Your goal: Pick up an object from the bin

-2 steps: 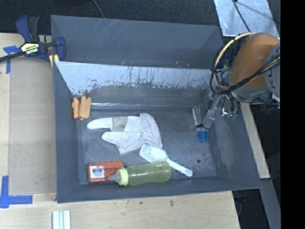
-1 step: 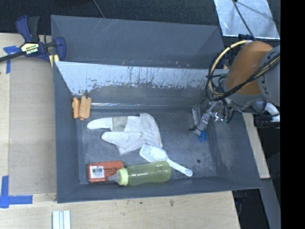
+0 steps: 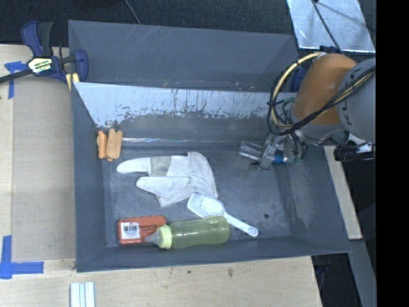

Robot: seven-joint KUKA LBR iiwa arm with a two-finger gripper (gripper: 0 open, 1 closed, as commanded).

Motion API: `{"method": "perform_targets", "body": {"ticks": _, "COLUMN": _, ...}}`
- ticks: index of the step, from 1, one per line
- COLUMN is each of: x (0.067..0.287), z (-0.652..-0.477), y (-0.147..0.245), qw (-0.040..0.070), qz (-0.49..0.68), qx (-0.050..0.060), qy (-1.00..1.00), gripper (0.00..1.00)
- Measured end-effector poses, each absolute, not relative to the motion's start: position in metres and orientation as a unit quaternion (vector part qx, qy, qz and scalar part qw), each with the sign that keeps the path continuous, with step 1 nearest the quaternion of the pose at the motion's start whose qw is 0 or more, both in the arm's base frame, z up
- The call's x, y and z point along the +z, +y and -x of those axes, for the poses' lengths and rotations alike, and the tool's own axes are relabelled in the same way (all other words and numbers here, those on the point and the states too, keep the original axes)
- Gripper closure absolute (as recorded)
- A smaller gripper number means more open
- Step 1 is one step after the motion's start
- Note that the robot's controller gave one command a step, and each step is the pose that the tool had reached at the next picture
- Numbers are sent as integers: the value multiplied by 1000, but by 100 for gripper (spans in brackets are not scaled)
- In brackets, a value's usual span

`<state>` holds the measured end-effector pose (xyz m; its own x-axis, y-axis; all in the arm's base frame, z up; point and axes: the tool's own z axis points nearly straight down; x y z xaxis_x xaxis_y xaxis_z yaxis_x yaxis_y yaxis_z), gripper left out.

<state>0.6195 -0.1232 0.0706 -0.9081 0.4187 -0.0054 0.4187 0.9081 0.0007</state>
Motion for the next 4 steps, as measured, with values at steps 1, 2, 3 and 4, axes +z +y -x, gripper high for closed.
{"method": "perform_targets", "body": {"ticks": 1, "x": 71, "z": -620, "y": -123, "qw": 3, "qz": -214, "qx": 0, "qy": 977, "gripper": 100}}
{"method": "perform_targets", "body": {"ticks": 2, "x": 72, "z": -619, "y": -123, "qw": 2, "qz": -214, "qx": 0, "qy": 977, "gripper": 100}}
{"method": "perform_targets", "body": {"ticks": 3, "x": 80, "z": -618, "y": -123, "qw": 0, "qz": -214, "qx": 0, "qy": 977, "gripper": 100}}
{"method": "perform_targets", "body": {"ticks": 4, "x": 96, "z": -619, "y": -123, "qw": 0, "qz": -214, "qx": 0, "qy": 977, "gripper": 100}}
